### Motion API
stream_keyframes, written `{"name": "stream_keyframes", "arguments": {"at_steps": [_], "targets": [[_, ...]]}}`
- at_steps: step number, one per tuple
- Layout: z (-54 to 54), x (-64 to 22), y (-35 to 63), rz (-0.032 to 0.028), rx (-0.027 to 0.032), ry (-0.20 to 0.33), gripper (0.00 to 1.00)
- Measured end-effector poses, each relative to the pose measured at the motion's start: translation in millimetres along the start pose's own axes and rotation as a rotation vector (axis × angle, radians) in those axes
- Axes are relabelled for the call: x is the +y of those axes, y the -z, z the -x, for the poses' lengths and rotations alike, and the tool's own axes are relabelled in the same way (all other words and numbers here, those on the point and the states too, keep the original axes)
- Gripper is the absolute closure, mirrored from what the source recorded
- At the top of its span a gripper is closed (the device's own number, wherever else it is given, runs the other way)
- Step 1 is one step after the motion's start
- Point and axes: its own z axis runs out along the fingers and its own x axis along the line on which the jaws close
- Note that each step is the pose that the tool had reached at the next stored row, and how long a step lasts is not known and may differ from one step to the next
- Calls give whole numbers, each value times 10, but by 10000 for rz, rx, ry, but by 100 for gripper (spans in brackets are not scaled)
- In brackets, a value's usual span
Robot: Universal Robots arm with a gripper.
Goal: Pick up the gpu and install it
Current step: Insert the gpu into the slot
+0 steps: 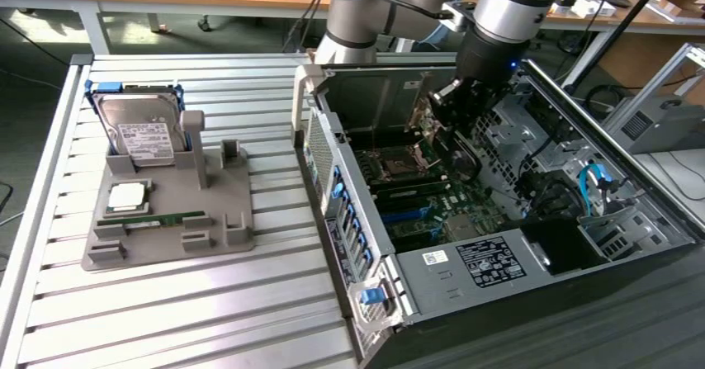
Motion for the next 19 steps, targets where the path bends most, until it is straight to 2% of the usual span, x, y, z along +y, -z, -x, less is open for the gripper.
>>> {"name": "stream_keyframes", "arguments": {"at_steps": [4,19], "targets": [[0,0,0,35,-3,743,73],[0,0,0,102,-7,2344,73]]}}
